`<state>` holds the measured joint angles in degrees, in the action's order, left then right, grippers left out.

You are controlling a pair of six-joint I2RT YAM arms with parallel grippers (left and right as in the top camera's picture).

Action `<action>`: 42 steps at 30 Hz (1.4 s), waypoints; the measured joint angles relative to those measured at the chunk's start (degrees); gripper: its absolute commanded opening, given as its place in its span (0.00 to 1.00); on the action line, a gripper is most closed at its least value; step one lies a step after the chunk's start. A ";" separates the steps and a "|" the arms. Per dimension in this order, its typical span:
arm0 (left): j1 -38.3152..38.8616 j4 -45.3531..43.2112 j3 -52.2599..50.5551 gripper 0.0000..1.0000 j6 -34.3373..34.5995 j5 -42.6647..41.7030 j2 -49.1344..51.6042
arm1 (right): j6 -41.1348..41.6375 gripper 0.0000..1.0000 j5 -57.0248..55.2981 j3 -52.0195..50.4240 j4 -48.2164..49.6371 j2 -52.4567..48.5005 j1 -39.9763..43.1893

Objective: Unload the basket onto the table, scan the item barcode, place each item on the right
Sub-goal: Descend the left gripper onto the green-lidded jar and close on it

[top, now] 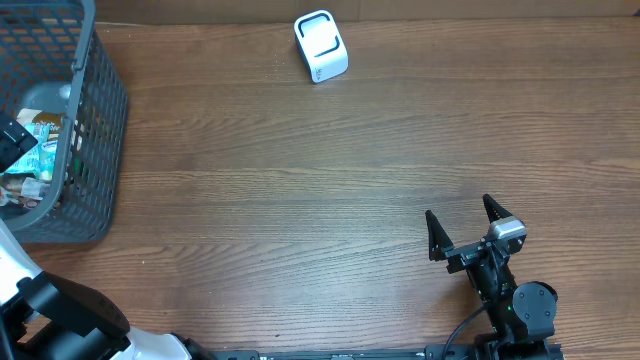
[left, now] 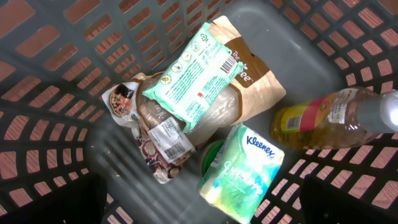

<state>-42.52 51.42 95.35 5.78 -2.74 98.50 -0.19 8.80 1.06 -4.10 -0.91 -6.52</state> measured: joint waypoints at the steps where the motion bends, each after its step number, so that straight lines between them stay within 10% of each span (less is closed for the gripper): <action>1: 0.00 0.00 0.00 1.00 0.00 0.00 0.00 | 0.00 1.00 0.00 0.00 0.02 0.00 0.00; 42: 0.00 -0.22 0.00 1.00 -4.28 -9.97 12.22 | 0.00 1.00 0.00 0.00 0.02 0.00 0.00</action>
<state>-42.52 51.20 95.35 1.50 -12.71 110.72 -0.19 8.80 1.06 -4.08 -0.91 -6.52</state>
